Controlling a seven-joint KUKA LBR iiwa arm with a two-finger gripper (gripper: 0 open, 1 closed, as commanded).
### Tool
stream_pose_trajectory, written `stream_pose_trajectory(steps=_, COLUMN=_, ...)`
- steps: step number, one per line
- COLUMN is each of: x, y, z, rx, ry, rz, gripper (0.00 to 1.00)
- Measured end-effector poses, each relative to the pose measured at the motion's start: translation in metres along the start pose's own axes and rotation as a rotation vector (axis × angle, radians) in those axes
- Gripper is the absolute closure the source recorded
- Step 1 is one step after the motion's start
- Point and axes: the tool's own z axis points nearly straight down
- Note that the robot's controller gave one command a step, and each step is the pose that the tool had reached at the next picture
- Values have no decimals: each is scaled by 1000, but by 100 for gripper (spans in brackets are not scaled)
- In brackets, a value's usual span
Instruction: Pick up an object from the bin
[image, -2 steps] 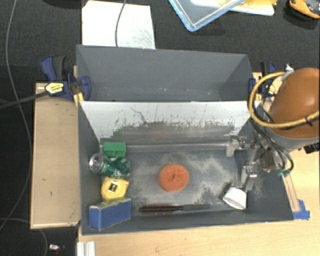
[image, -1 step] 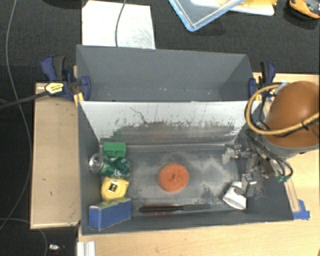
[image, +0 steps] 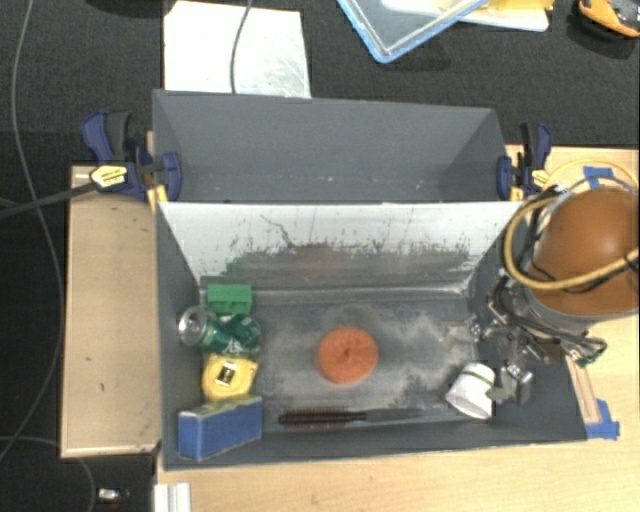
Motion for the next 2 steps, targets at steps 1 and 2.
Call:
stream_pose_trajectory(steps=1, x=12, y=2, z=60, rx=-3, ry=1, rz=-287, gripper=0)
stream_pose_trajectory(steps=2, x=22, y=-28, z=94, rx=5, ry=-11, rz=-573, gripper=0)
